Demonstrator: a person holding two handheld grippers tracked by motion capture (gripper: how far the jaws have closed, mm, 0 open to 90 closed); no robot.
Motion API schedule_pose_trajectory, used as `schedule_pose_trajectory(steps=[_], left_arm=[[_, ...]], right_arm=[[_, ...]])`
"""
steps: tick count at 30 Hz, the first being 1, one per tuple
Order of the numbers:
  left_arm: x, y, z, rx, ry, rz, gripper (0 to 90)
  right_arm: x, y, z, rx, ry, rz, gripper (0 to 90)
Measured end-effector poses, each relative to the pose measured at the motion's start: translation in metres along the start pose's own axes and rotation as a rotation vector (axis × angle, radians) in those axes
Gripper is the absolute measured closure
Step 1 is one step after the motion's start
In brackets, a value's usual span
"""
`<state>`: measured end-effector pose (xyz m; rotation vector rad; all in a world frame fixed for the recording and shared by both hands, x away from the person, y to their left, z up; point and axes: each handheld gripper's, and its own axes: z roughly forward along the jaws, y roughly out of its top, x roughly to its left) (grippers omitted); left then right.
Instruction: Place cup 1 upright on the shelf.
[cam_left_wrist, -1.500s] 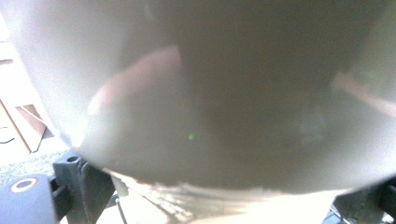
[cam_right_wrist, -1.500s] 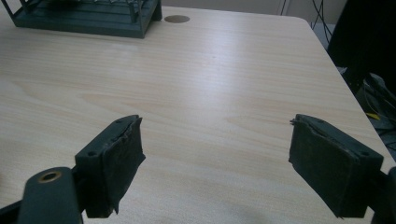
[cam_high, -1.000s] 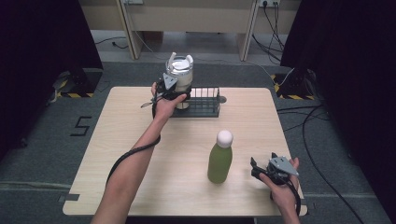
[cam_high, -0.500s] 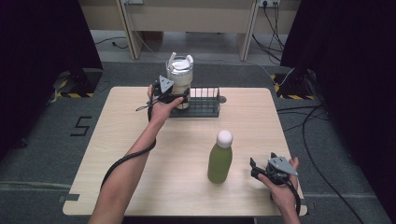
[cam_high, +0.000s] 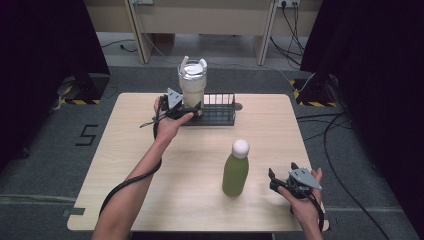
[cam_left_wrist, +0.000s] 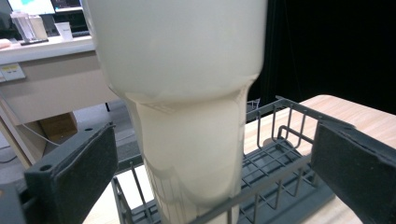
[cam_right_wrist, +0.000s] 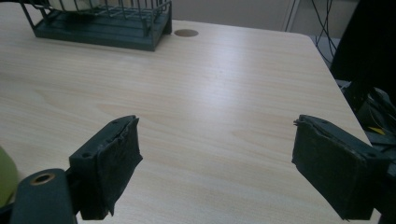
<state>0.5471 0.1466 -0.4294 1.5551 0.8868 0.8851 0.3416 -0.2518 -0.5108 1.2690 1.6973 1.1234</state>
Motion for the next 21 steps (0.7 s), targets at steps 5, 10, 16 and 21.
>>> schedule_pose_trajectory(steps=[5,10,16,21], left_arm=[[-0.003,-0.001,-0.014,-0.014,-0.009,0.010,0.0],[-0.004,-0.001,-0.022,-0.020,-0.021,0.015,0.0],[-0.001,-0.002,-0.030,-0.016,-0.015,0.014,0.0],[-0.001,-0.002,-0.034,-0.021,-0.019,0.013,0.0]], right_arm=[[0.002,0.004,-0.009,-0.025,0.024,0.008,15.1],[0.003,0.005,-0.016,-0.045,0.027,0.008,15.1],[0.002,0.007,-0.024,-0.057,0.025,0.022,15.1],[0.004,0.012,-0.029,-0.077,0.024,0.014,15.2]])
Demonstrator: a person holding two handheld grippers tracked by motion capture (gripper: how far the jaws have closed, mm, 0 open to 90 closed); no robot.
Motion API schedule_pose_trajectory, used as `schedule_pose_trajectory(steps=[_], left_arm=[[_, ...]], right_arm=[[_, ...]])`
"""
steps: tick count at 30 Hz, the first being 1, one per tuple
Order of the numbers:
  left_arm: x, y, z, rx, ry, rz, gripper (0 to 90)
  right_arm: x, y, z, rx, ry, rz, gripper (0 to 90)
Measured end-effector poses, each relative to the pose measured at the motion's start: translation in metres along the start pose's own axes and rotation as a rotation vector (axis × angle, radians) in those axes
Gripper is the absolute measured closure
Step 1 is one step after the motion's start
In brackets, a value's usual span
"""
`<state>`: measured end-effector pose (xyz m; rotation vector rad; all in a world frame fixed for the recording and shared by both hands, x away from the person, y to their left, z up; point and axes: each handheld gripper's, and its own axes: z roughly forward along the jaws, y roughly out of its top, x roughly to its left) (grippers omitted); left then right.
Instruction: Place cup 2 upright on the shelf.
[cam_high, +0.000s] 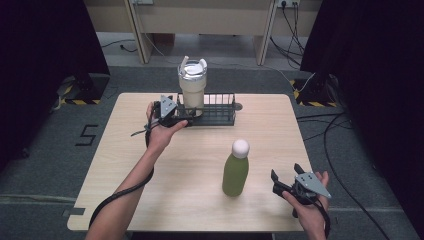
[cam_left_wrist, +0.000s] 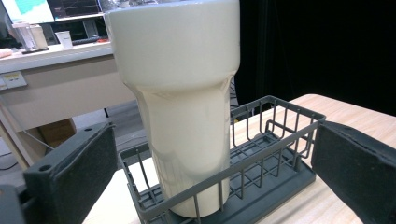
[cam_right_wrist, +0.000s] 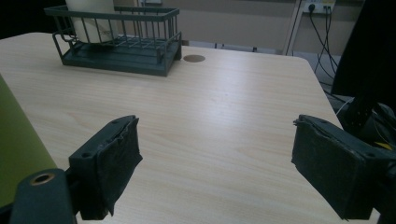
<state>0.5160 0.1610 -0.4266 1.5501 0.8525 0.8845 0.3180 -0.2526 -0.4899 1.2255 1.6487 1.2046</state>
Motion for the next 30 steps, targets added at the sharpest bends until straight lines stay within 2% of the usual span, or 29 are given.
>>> schedule_pose_trajectory(steps=[16,24,30], left_arm=[[0.003,-0.011,-0.014,0.006,0.002,0.005,0.0],[0.008,-0.013,-0.030,-0.001,0.006,0.013,0.2],[0.011,-0.016,-0.043,-0.005,0.012,0.018,0.2]], right_arm=[[0.015,0.007,-0.007,-0.025,0.076,-0.052,15.2],[0.028,0.016,-0.012,-0.053,0.118,-0.066,15.1],[0.040,0.026,-0.016,-0.084,0.167,-0.091,14.7]])
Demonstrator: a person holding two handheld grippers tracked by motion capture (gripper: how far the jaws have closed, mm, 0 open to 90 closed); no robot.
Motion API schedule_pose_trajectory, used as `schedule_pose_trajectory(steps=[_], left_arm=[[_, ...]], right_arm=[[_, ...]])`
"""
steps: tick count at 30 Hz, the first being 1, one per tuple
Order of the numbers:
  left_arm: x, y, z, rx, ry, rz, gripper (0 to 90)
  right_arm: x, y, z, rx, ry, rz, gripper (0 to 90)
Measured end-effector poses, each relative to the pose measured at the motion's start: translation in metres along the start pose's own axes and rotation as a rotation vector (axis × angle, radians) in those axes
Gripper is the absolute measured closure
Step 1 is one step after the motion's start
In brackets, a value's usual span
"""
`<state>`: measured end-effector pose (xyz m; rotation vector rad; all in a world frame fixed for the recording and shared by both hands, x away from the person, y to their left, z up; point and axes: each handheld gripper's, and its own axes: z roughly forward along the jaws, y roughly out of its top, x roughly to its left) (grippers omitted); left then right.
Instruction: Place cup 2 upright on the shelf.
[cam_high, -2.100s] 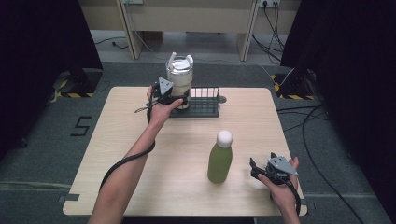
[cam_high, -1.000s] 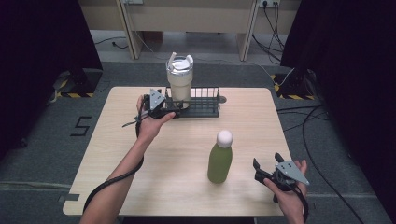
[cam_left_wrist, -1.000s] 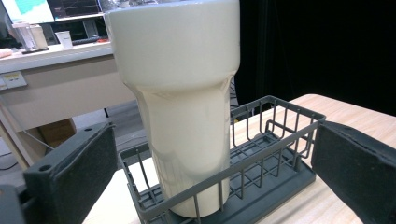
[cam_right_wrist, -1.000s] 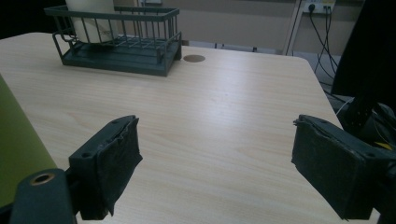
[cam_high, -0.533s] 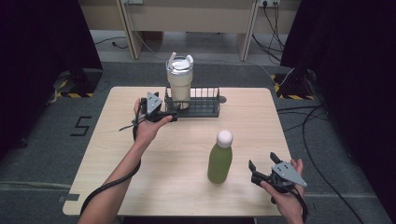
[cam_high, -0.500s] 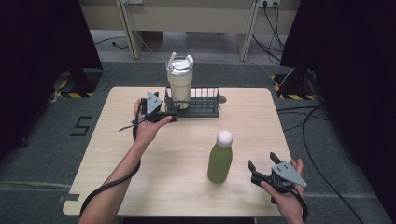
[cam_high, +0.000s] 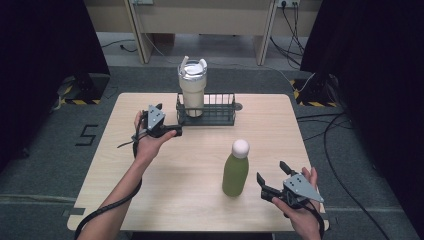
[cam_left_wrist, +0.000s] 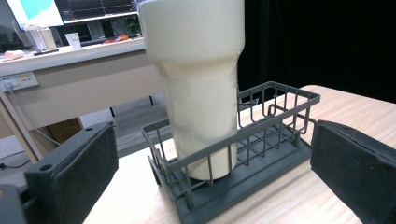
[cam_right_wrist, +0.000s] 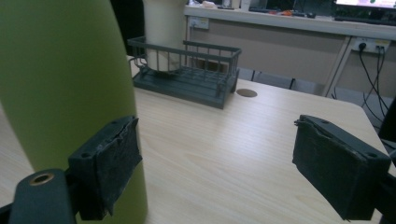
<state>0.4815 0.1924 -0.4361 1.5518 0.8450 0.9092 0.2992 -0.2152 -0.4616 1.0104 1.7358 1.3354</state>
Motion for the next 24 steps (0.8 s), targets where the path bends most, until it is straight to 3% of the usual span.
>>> schedule_pose_trajectory(steps=[11,17,24], left_arm=[[0.004,-0.007,-0.019,-0.004,0.004,0.002,0.2],[0.007,-0.012,-0.028,-0.002,0.008,-0.007,0.2],[0.007,-0.016,-0.035,0.001,0.009,-0.008,0.2]], right_arm=[[0.019,0.009,0.002,-0.026,0.081,-0.039,3.9],[0.029,0.011,0.005,-0.034,0.115,-0.059,3.2],[0.041,0.016,0.004,-0.049,0.157,-0.047,2.9]])
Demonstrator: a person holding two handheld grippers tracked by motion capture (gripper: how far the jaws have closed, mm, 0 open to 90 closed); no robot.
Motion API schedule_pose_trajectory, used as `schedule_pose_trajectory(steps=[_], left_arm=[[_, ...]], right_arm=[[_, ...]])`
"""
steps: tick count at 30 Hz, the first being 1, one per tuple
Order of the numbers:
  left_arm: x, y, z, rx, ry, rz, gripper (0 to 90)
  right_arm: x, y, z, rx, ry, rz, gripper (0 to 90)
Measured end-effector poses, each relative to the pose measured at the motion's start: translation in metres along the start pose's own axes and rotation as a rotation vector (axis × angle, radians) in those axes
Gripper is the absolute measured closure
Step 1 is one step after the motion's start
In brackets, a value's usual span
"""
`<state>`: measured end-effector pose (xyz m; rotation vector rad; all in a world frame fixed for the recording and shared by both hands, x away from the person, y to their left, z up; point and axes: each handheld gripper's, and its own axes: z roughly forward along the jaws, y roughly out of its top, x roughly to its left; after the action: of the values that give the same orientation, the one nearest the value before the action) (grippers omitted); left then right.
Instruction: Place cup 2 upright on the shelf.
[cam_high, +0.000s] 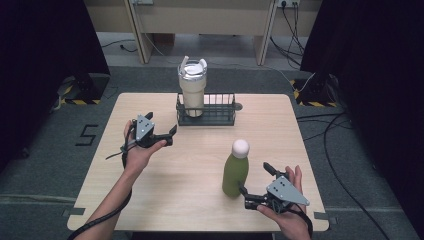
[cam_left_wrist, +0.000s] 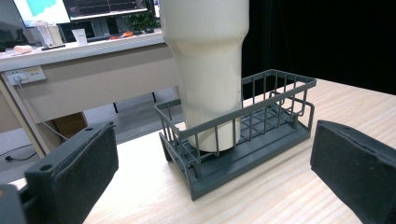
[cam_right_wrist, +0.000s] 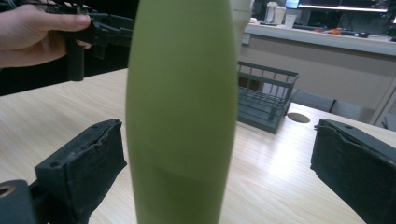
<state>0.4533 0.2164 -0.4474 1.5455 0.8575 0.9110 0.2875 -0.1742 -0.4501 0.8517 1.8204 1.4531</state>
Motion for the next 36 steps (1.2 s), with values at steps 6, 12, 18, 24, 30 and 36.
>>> schedule_pose_trajectory(steps=[6,12,18,24,30,36], left_arm=[[-0.002,-0.001,-0.005,-0.002,-0.006,0.006,0.1],[-0.002,-0.003,-0.009,-0.004,-0.005,0.007,0.1],[-0.001,-0.008,-0.014,-0.002,-0.003,0.010,0.1],[0.001,-0.015,-0.020,0.001,0.001,0.004,0.1],[0.002,-0.021,-0.025,0.013,0.001,0.012,0.1],[0.004,-0.023,-0.030,0.013,0.004,0.014,0.2]], right_arm=[[0.004,0.002,0.009,-0.001,0.023,0.007,3.6],[0.009,0.003,0.019,0.003,0.044,0.008,5.2],[0.010,0.001,0.029,0.017,0.046,0.018,7.9],[0.009,-0.003,0.037,0.027,0.044,0.021,10.8],[0.012,-0.003,0.040,0.031,0.049,0.012,14.1],[0.015,-0.003,0.044,0.037,0.047,0.006,15.3]])
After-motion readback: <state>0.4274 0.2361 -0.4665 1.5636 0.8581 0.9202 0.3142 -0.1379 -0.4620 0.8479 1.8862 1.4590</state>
